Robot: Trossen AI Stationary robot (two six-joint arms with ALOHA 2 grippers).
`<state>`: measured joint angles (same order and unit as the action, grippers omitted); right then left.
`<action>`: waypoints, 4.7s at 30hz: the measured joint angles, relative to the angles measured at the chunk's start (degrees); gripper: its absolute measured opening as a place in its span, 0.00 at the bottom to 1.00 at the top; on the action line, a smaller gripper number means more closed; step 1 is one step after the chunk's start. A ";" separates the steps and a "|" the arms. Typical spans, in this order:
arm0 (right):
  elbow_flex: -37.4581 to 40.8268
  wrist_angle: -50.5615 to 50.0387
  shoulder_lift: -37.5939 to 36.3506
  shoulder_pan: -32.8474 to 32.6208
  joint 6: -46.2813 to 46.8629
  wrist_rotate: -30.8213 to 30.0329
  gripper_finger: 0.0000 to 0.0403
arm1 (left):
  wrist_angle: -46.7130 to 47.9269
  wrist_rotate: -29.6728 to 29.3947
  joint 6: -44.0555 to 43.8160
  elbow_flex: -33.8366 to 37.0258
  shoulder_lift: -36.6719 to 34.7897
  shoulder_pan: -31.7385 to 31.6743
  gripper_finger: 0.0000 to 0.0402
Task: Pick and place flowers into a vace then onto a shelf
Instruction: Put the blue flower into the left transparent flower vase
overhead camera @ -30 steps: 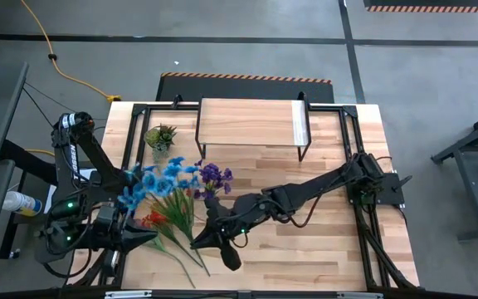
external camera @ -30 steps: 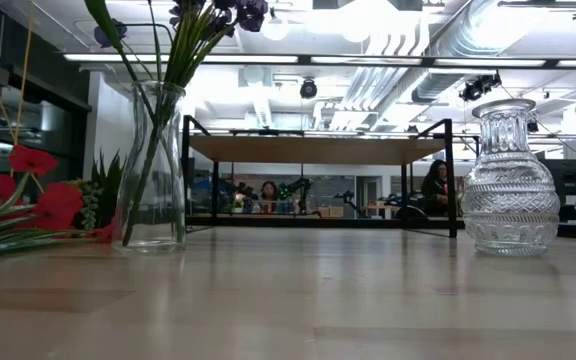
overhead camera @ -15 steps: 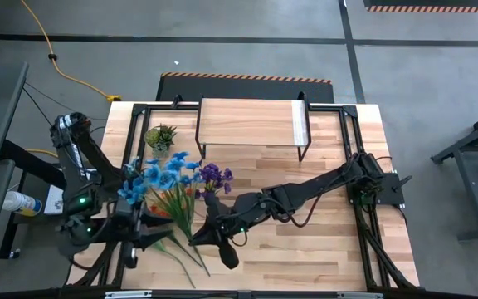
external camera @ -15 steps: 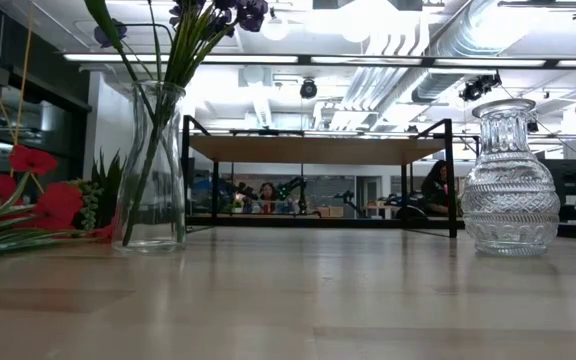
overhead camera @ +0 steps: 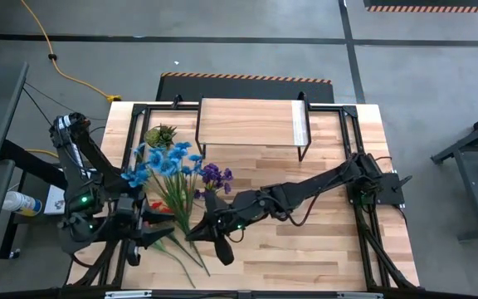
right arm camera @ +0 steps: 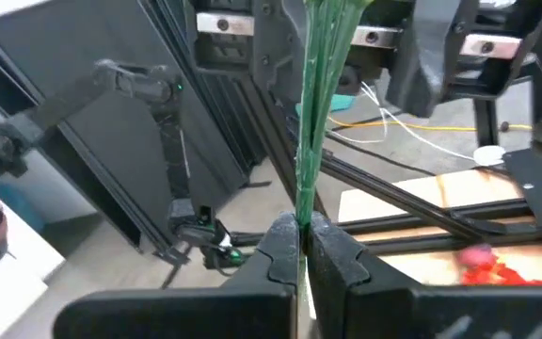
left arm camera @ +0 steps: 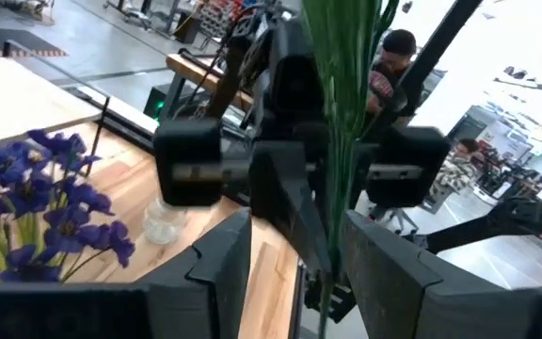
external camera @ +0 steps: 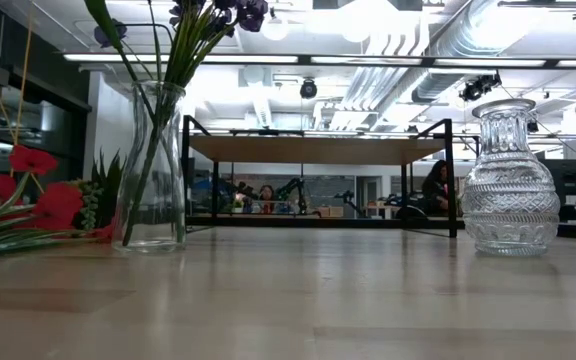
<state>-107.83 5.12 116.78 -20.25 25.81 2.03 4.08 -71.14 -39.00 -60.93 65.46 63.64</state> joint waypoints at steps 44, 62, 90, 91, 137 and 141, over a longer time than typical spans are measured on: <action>0.00 7.22 3.29 1.14 5.30 1.55 0.00 | -3.94 1.81 6.42 0.00 0.01 -2.56 0.50; 0.00 7.00 3.29 1.09 5.76 2.46 0.00 | -1.98 6.91 7.28 0.00 0.01 -6.38 0.50; 0.00 5.76 3.29 0.74 5.67 2.22 0.00 | -1.27 8.71 6.88 -0.09 -0.01 -6.33 0.10; 0.00 5.60 3.29 0.74 5.67 2.21 0.00 | -1.27 8.71 6.88 -0.09 -0.02 -6.34 0.09; -0.11 6.06 3.27 0.81 10.22 8.11 0.38 | -0.94 9.08 8.74 0.02 0.01 -6.23 0.09; -0.11 6.20 3.27 0.81 10.16 9.21 0.44 | -0.94 9.12 8.74 0.02 0.01 -6.23 0.09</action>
<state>-107.94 11.31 120.05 -19.44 35.97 11.23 3.14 -62.02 -30.26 -60.90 65.47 57.41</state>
